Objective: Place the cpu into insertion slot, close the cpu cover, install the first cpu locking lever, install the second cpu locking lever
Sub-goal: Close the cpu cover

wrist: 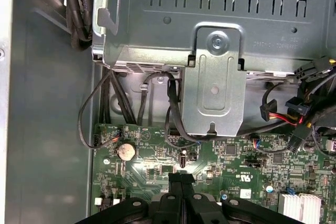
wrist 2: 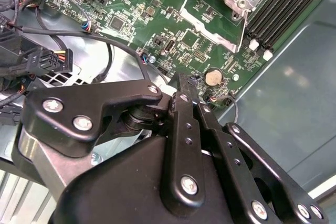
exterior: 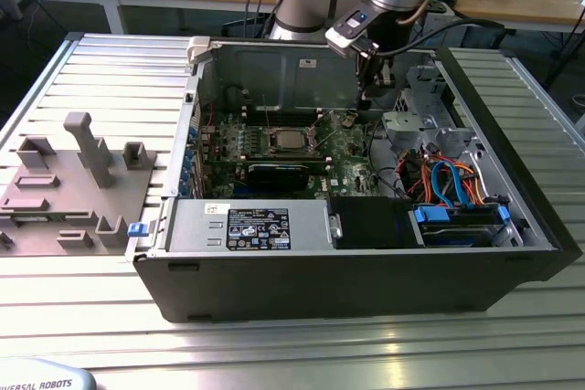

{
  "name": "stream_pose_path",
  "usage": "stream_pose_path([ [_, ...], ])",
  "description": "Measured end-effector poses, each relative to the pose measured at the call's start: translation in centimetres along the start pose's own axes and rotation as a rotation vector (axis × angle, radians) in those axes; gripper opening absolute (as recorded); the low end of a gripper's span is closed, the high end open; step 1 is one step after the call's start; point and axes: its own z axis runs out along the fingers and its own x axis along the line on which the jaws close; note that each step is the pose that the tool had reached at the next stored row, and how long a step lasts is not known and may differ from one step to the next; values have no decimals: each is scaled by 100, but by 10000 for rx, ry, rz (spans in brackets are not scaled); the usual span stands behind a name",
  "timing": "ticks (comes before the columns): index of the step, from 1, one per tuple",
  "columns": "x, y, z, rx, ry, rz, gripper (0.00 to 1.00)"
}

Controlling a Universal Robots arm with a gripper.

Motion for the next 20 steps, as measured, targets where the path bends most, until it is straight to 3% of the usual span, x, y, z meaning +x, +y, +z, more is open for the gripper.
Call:
stream_pose_path([
  [20, 1, 7, 42, 0, 0, 0, 11],
])
